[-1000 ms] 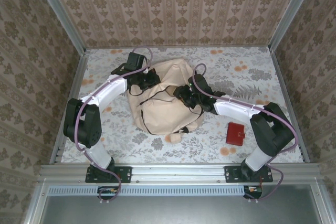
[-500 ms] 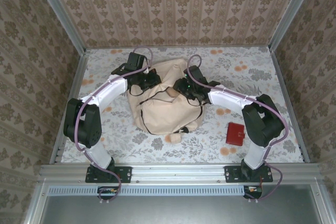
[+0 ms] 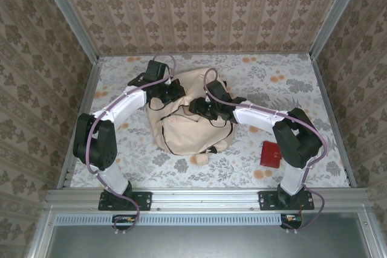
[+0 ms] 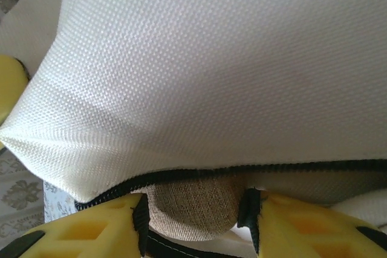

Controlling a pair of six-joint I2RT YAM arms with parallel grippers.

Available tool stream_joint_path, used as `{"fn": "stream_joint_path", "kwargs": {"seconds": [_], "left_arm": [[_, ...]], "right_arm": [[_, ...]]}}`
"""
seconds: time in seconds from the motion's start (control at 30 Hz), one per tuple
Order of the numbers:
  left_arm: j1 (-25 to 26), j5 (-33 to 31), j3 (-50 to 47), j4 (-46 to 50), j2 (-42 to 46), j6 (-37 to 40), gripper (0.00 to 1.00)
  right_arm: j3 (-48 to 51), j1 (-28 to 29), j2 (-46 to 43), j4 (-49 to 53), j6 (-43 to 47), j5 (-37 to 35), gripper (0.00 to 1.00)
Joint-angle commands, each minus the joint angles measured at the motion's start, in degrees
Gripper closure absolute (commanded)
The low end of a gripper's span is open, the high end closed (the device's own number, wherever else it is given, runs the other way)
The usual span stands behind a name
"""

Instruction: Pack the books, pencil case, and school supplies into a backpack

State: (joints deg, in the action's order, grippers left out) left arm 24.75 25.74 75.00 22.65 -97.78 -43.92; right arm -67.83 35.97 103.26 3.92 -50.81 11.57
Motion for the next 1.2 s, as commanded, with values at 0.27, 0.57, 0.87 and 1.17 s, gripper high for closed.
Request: {"fn": "stream_joint_path", "kwargs": {"seconds": [0.27,0.57,0.87,1.17], "left_arm": [[0.29,1.07,2.34,0.84,2.14,1.14,1.0],[0.25,0.94,1.79,1.35,2.66,1.14,1.0],[0.03,0.02,1.46,1.46,3.58,0.7,1.0],[-0.4,-1.3,0.05,0.67,5.01,-0.31,1.0]], "right_arm": [[-4.12,0.38,5.82,-1.87,11.83,6.02,0.55],[-4.93,0.95,7.98,-3.62,19.61,6.75,0.48],[-4.61,2.13,8.41,-7.07,23.33,13.28,0.7],[-2.85,2.68,7.98,-12.81,20.43,16.14,0.72]]}}
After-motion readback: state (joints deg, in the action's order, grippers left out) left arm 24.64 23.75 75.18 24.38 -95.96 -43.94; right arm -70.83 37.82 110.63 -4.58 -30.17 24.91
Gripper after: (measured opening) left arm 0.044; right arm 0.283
